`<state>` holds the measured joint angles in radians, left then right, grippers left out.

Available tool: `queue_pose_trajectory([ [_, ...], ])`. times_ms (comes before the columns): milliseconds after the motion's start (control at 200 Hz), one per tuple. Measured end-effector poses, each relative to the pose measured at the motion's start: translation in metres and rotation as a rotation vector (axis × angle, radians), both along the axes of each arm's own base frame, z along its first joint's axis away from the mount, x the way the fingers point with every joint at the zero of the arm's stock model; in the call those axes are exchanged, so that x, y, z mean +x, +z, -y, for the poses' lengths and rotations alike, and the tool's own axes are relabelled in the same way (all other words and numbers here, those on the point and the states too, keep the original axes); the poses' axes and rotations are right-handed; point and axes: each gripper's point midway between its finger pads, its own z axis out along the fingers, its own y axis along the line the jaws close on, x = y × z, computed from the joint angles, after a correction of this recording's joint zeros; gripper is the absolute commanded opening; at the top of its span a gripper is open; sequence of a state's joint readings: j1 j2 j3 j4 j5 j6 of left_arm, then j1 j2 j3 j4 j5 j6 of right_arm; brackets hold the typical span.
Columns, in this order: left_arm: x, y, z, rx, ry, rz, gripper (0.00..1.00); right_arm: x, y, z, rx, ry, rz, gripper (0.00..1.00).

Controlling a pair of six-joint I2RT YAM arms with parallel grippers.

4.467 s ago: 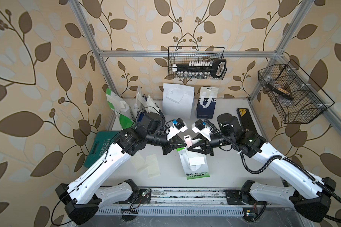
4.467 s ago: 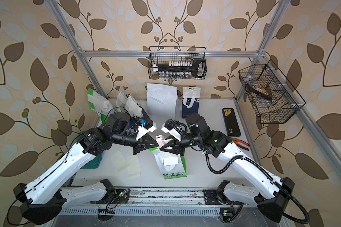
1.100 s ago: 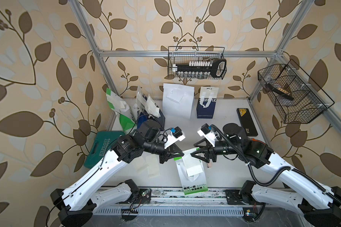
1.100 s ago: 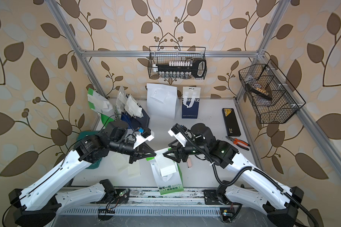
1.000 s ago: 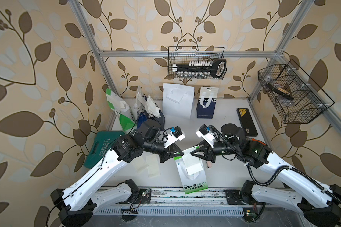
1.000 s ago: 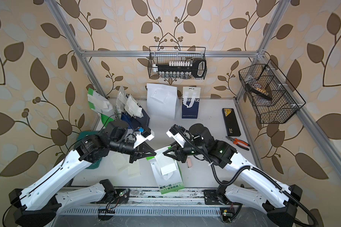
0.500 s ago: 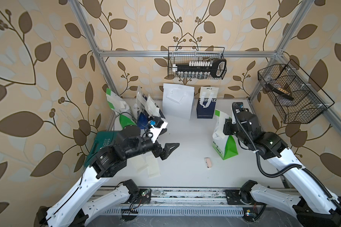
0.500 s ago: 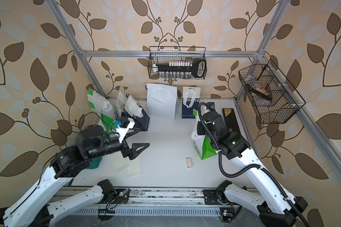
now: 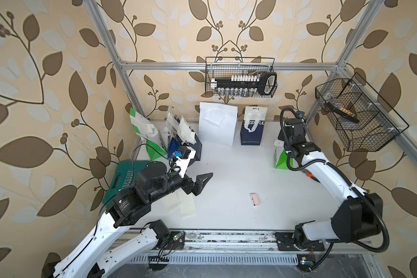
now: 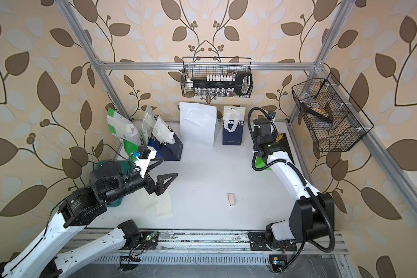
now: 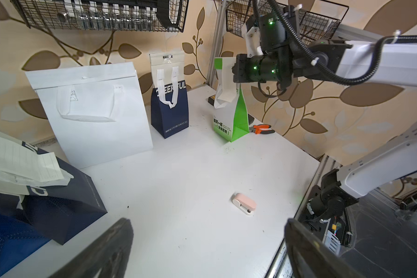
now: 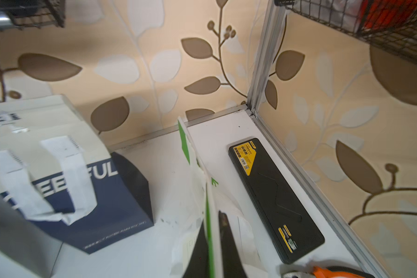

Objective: Staple the receipts to the bags
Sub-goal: Place the takeout bag at the corner of the board.

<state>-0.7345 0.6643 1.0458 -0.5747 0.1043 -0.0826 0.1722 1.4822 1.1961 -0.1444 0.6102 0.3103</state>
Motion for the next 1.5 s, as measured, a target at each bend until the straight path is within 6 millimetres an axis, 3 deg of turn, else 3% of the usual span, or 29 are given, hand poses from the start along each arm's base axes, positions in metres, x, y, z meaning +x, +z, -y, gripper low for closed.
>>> queue_pose_trajectory([
  [225,-0.003,0.010,-0.008,-0.040,0.023,0.051,0.99,0.043,-0.005,0.016,0.009,-0.037,0.088,0.00],
  [330,0.000,0.008,-0.009,-0.036,0.040,0.051,0.99,0.055,-0.006,0.017,0.020,-0.036,0.106,0.18],
  [460,0.006,0.003,-0.008,-0.016,0.057,0.036,0.99,0.057,-0.017,0.013,0.040,-0.014,0.081,0.55],
  [610,0.008,-0.001,-0.007,-0.006,0.060,0.027,0.99,0.057,-0.025,0.008,0.069,0.004,0.060,0.70],
  [730,0.008,-0.001,-0.007,-0.006,0.060,0.027,0.99,0.052,-0.028,0.006,0.087,0.017,0.046,0.74],
  [820,0.009,-0.002,-0.006,-0.005,0.060,0.025,0.99,0.042,-0.020,0.005,0.105,0.026,0.051,0.76],
  [1090,0.010,-0.005,-0.005,0.006,0.059,0.015,0.99,0.013,0.060,-0.015,0.186,0.163,0.201,0.78],
  [1185,0.011,-0.009,-0.004,0.017,0.058,0.004,0.99,0.021,0.076,-0.035,0.220,0.278,0.206,0.79],
  [1295,0.012,-0.013,-0.001,0.027,0.050,-0.008,0.99,0.045,0.088,-0.063,0.247,0.422,0.185,0.79],
  [1359,0.012,-0.015,0.000,0.032,0.044,-0.014,0.99,0.059,0.087,-0.075,0.256,0.487,0.163,0.79],
  [1499,0.011,-0.018,0.005,0.041,0.021,-0.027,0.99,0.082,0.064,-0.093,0.264,0.575,0.083,0.79],
])
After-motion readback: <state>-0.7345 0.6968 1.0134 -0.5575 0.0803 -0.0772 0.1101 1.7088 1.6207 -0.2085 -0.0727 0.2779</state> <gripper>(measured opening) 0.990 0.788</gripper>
